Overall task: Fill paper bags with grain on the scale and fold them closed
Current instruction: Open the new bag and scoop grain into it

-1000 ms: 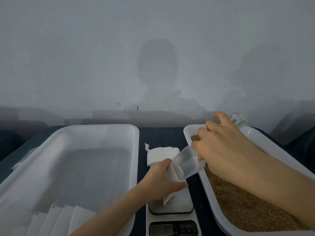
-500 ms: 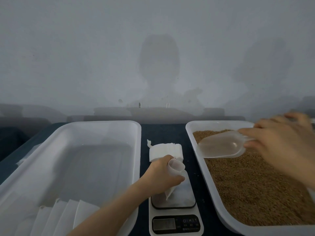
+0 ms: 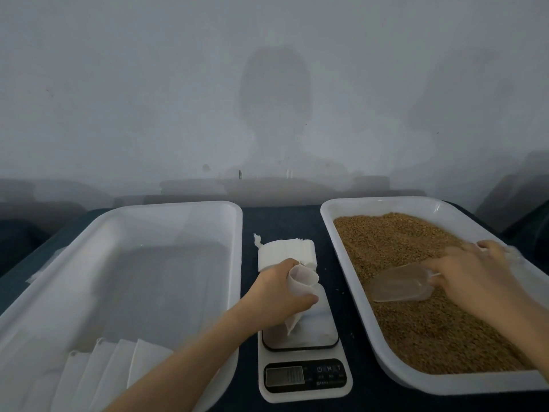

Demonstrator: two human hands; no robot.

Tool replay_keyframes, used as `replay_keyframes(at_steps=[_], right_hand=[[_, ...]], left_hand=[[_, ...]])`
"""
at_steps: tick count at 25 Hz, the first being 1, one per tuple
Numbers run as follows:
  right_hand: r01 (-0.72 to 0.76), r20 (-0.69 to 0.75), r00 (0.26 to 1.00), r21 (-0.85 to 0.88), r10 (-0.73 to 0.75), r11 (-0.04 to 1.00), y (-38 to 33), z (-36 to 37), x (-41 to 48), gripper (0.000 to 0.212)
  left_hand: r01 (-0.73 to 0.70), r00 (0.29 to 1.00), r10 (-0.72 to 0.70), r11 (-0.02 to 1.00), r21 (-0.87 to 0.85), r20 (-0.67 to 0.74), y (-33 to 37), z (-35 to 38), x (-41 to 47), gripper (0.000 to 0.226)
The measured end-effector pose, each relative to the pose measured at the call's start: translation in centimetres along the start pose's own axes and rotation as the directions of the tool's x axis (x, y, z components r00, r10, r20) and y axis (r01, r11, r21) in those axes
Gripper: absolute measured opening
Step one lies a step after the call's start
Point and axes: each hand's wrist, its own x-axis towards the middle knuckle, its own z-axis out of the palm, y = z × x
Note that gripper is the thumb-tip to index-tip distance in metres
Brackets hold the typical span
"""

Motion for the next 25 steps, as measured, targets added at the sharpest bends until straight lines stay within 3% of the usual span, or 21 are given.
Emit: replay_keyframes(at_steps=[10,18,25], right_hand=[[-0.052,0.05,0.998,0.177,0.043,0.983,-1.2,2.7,0.7,0.029],[-0.223,0.225,0.968,0.55,0.114,0.805,0.4,3.4,0.6,0.028],[-0.207,0.241,0.968,0.627,0.066,0.751,1.5,2.8,-0.2,0.025]], left_hand=[[0.021,1.0,-0.021,1.0,-0.003,0.005,0.1,0.1,0.0,0.051],[0.027,1.0,-0.027,1.0,0.001,0.007,0.0,0.1,0.0,0.048],[0.025,1.0,-0.025,1.0,-0.007,0.01,0.0,0.1,0.0,0.047]])
